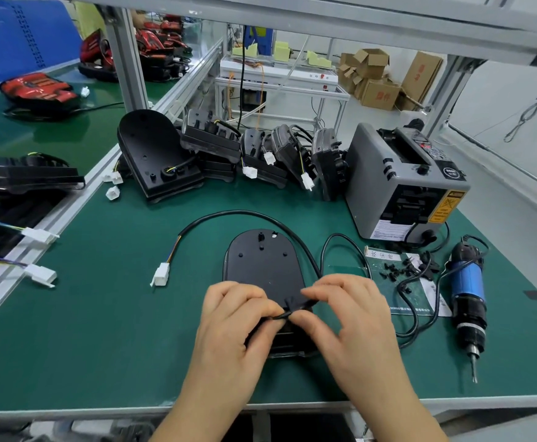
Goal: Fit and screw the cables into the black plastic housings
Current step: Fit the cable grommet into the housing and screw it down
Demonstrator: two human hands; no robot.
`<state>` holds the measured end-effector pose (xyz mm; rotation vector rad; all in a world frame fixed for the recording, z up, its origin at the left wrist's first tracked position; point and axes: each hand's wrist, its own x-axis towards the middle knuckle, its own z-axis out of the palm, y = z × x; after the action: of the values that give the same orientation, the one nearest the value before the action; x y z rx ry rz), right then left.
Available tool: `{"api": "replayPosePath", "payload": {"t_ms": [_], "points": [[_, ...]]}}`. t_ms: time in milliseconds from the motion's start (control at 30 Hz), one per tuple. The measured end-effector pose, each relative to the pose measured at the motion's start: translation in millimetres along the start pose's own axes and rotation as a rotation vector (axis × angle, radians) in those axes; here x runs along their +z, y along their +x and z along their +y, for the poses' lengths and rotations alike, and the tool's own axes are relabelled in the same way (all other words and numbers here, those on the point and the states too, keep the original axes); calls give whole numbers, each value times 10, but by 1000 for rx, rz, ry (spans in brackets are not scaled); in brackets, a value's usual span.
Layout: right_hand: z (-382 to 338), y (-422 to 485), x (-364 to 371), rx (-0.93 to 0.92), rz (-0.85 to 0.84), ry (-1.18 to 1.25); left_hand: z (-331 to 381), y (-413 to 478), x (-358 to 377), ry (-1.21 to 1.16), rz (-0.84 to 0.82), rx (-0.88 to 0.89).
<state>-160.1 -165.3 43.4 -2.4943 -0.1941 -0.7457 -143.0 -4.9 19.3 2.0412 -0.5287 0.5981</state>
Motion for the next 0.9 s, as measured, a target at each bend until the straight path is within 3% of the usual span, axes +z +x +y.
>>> {"api": "replayPosePath", "payload": {"t_ms": [167,333,767,833,900], "points": [[1,107,-72,88,-220,170,13,69,-90,-110,-159,-185],[-3,97,-79,100,-269,209,14,136,-122,-70,-282,-197],[23,221,-87,254,-494,292,120,108,5,-101,-96,-338],[93,272,-145,248,-447,318,137,118,3,-131,-101,-381],[325,347,-244,218,-281,222,150,128,-5,-167,-111,-416]]}}
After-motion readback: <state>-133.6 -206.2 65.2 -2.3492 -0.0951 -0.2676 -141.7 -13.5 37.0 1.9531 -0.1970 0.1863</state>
